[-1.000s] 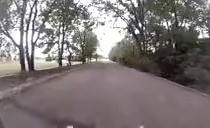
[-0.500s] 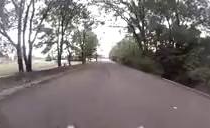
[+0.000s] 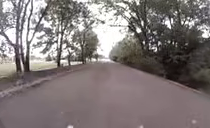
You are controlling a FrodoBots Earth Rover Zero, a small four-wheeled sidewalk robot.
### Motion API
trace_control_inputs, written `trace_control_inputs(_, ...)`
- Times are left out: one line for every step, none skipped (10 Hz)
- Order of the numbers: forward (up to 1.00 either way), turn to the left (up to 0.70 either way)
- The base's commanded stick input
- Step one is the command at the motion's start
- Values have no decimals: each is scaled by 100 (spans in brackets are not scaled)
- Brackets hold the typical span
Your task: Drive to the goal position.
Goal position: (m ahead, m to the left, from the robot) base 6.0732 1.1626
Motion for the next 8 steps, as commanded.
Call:
trace_control_inputs(70, 0)
trace_control_inputs(70, 0)
trace_control_inputs(70, 0)
trace_control_inputs(70, 0)
trace_control_inputs(70, 0)
trace_control_inputs(70, 0)
trace_control_inputs(70, 0)
trace_control_inputs(70, 35)
